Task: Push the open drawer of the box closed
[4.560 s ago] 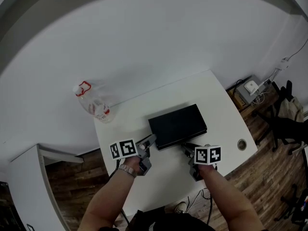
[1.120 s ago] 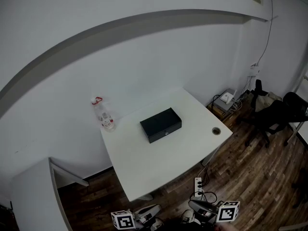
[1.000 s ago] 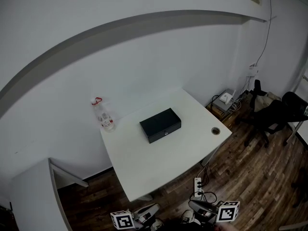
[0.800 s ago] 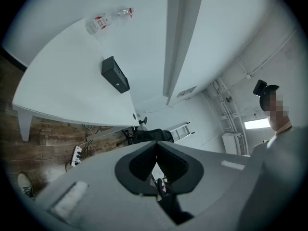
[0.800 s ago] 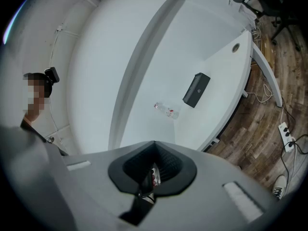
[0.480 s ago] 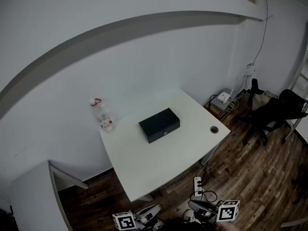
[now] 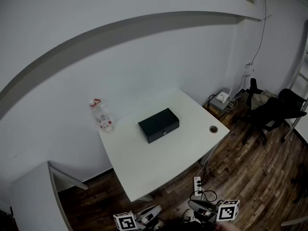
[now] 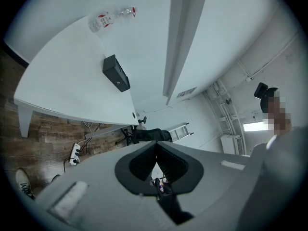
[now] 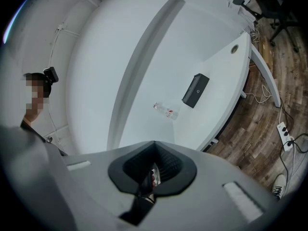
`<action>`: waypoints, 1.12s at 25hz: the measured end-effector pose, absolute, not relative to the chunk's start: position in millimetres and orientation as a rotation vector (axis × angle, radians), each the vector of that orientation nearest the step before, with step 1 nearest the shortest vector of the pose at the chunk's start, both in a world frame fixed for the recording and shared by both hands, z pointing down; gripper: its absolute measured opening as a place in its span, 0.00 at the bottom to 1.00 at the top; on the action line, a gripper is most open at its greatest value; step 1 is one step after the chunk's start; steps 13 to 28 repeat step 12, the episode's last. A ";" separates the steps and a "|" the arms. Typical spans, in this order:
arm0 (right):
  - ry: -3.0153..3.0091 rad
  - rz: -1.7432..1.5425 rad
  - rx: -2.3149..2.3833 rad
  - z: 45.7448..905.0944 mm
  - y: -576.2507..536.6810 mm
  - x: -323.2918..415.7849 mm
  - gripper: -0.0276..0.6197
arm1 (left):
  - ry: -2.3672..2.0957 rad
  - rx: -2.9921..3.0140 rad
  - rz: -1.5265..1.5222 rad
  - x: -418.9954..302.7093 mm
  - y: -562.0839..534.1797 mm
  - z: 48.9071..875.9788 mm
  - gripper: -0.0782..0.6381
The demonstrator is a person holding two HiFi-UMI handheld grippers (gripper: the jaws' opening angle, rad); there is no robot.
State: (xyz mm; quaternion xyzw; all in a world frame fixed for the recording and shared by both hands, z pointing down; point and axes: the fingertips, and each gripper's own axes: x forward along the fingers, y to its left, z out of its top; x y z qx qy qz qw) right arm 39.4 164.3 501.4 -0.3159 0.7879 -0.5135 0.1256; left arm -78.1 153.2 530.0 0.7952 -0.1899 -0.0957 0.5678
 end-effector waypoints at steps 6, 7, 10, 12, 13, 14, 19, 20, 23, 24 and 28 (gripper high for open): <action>2.299 -1.498 -0.919 501.0 164.4 37.1 0.05 | -0.450 1.860 -0.244 -80.9 153.2 529.3 0.11; 2.300 -1.497 -0.919 500.3 165.1 37.4 0.05 | -0.452 1.859 -0.246 -81.2 153.9 528.7 0.11; 2.300 -1.497 -0.920 499.2 166.7 36.9 0.05 | -0.459 1.859 -0.248 -83.7 155.6 527.9 0.11; 2.300 -1.500 -0.916 498.8 167.0 35.3 0.05 | -0.465 1.860 -0.247 -86.1 156.0 527.9 0.11; 2.300 -1.500 -0.916 498.8 167.0 35.3 0.05 | -0.465 1.860 -0.247 -86.1 156.0 527.9 0.11; 2.300 -1.500 -0.916 498.8 167.0 35.3 0.05 | -0.465 1.860 -0.247 -86.1 156.0 527.9 0.11; 2.300 -1.500 -0.916 498.8 167.0 35.3 0.05 | -0.465 1.860 -0.247 -86.1 156.0 527.9 0.11; 2.300 -1.500 -0.916 498.8 167.0 35.3 0.05 | -0.465 1.860 -0.247 -86.1 156.0 527.9 0.11; 2.300 -1.500 -0.916 498.8 167.0 35.3 0.05 | -0.465 1.860 -0.247 -86.1 156.0 527.9 0.11; 2.300 -1.500 -0.916 498.8 167.0 35.3 0.05 | -0.465 1.860 -0.247 -86.1 156.0 527.9 0.11; 2.300 -1.500 -0.916 498.8 167.0 35.3 0.05 | -0.465 1.860 -0.247 -86.1 156.0 527.9 0.11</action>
